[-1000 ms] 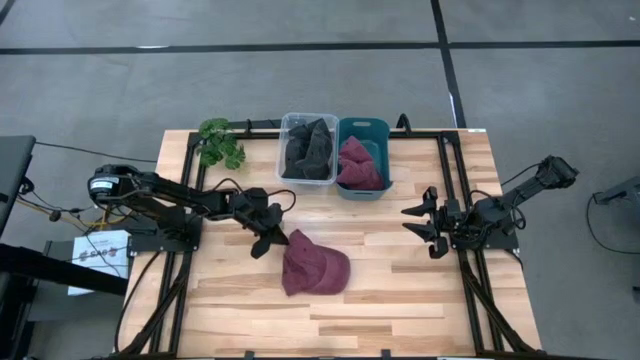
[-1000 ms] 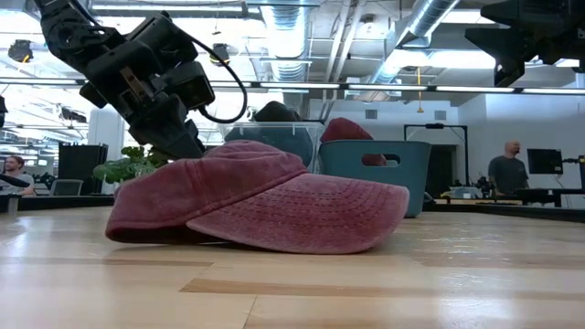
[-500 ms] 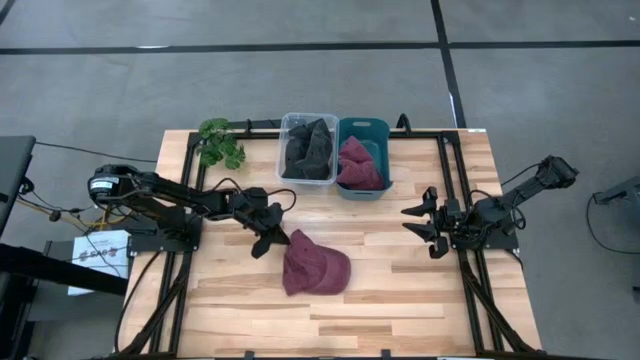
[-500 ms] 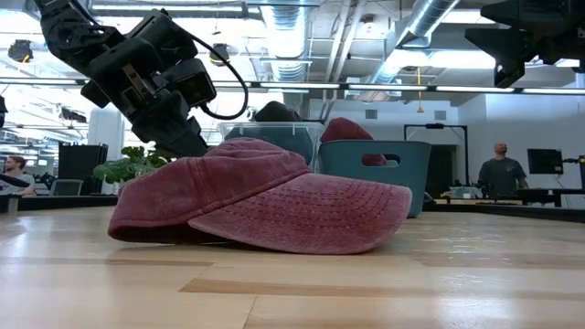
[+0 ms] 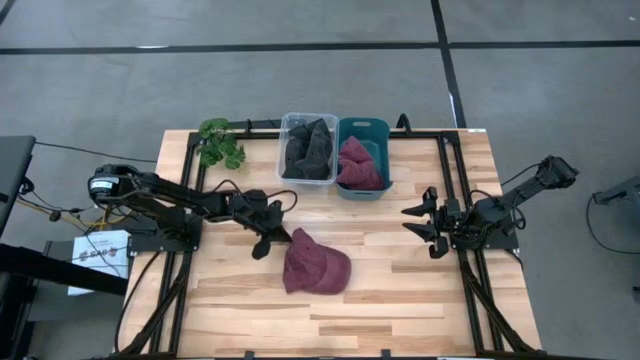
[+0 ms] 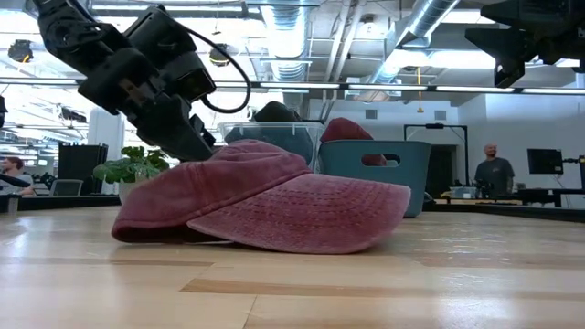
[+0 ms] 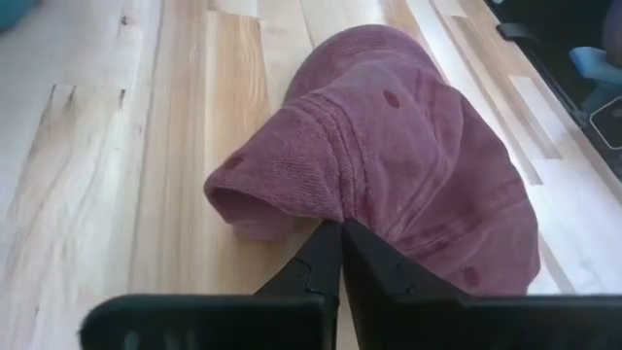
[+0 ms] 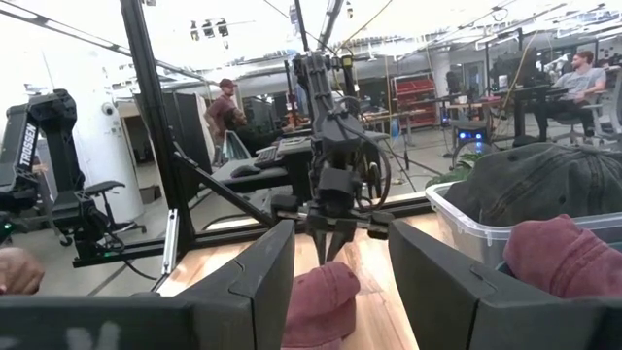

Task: Pick & Place hat
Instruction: Put the red cap into the blue bin

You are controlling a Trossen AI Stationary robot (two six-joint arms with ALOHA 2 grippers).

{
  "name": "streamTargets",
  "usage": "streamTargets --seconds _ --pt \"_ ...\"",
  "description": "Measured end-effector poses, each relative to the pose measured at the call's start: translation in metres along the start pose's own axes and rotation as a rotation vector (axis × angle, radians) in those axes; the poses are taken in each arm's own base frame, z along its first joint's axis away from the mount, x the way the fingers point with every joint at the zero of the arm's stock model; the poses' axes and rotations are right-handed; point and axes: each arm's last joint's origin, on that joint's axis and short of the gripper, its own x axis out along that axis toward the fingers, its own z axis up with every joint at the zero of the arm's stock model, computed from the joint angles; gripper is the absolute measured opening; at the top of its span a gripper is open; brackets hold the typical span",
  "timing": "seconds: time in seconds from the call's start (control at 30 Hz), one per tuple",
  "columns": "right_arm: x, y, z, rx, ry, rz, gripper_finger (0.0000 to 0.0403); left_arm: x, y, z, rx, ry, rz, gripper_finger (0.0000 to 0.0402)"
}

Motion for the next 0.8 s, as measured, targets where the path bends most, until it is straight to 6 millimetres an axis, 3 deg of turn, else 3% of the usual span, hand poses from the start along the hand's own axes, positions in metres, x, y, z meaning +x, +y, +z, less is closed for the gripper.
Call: streamTargets --seconds 0.8 --pt "0.0000 0.0000 0.0000 0.000 0.001 0.000 0.0161 -0.0003 -0.0004 0.0020 -0.027 -0.018 -0.037 0.0012"
